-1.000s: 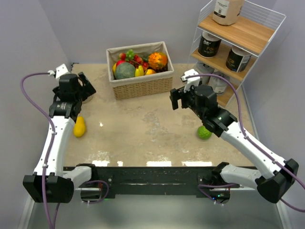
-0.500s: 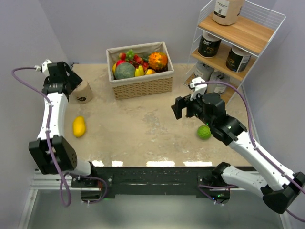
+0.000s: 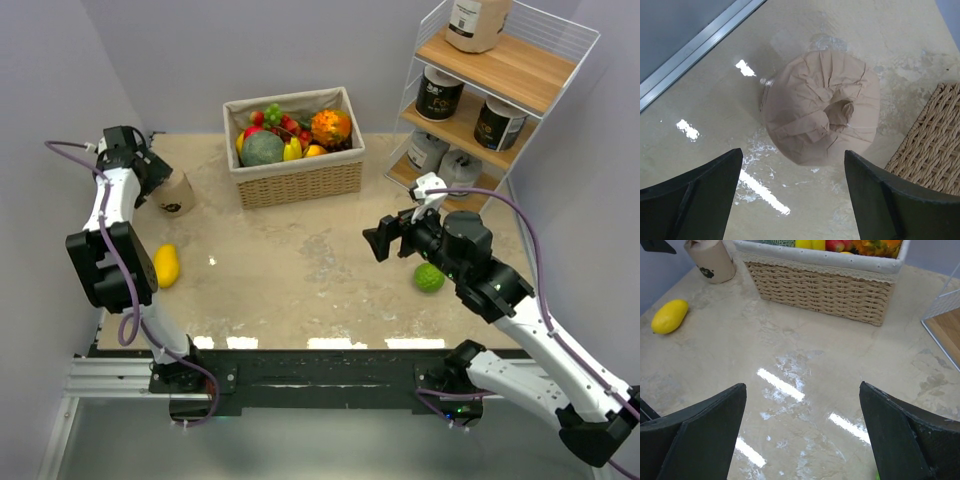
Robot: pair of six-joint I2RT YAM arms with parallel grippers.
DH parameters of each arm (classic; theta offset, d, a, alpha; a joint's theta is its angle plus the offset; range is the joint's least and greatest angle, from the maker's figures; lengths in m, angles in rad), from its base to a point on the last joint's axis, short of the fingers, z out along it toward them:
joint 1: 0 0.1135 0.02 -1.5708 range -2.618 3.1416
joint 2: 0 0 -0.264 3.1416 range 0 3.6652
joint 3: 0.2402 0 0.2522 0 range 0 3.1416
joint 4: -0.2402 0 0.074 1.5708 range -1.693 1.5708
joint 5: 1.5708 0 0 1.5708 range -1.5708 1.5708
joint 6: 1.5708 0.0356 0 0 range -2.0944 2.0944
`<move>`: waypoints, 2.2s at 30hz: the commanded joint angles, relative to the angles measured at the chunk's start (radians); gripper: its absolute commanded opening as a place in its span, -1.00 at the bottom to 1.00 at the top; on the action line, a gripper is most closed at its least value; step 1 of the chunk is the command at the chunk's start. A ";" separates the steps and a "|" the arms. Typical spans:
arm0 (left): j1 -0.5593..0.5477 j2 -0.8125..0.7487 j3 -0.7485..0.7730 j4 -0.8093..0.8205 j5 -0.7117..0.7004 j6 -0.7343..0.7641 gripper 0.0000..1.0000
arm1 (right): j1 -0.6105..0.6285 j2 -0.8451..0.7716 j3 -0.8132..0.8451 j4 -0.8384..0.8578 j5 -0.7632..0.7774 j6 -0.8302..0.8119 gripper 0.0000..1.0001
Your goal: Place and organize the paper towels onto the shelf
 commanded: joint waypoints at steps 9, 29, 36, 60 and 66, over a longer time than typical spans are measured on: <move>0.024 0.121 0.117 0.042 -0.051 0.039 0.64 | 0.002 0.050 -0.013 0.076 -0.035 0.007 0.97; 0.026 0.140 0.117 0.028 0.033 0.123 -0.07 | 0.002 0.102 0.013 0.036 -0.008 0.029 0.97; 0.024 -0.018 -0.013 0.011 0.036 0.151 -0.10 | 0.000 0.110 0.009 -0.009 0.040 0.045 0.97; -0.615 -0.501 -0.253 -0.181 0.021 0.290 -0.12 | 0.002 0.045 0.045 -0.161 0.223 0.199 0.97; -0.858 -0.420 -0.262 -0.070 -0.006 0.240 -0.13 | 0.000 0.013 0.035 -0.182 0.256 0.230 0.98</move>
